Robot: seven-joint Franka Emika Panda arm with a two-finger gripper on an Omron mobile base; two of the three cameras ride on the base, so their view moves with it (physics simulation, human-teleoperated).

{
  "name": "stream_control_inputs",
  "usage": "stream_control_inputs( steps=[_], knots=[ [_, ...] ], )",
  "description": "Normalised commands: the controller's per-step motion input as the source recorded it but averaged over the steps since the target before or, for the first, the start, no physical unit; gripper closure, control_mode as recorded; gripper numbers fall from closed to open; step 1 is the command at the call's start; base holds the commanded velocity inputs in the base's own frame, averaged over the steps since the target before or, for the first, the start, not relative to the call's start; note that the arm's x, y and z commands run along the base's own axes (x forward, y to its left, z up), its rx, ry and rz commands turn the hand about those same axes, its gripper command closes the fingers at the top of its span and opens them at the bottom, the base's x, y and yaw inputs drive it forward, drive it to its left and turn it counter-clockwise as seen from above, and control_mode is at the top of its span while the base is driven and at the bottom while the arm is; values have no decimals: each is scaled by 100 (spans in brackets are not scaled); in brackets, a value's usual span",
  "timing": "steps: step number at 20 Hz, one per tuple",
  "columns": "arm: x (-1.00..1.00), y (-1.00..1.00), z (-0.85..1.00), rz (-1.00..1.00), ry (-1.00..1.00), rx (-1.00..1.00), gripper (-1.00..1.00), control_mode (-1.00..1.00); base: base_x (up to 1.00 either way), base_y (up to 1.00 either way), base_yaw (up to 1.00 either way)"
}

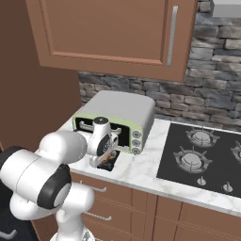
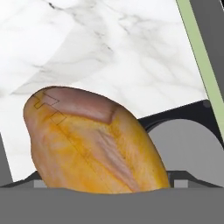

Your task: Take the chicken drumstick from the fridge and place it on the digital scale on the counter by the fridge. Wait a few seconds for a reading, then move it to the plate on the dining counter.

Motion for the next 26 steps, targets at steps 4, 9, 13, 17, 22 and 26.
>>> stream_control_inputs(
  steps=[4,9,13,17,22,26],
  knots=[
    [-7,0,-17,1,0,0,100,-100,0,0,0],
    [-4,0,-4,0,3,0,100,-100,0,0,0],
    [-36,-7,20,0,-3,0,100,-100,0,0,0],
    [-75,-20,86,-8,-8,3,100,-100,0,0,0],
    [-70,-18,100,-16,-2,3,100,-100,0,0,0],
    [-69,-13,74,-29,0,0,100,-100,0,0,0]
  ],
)
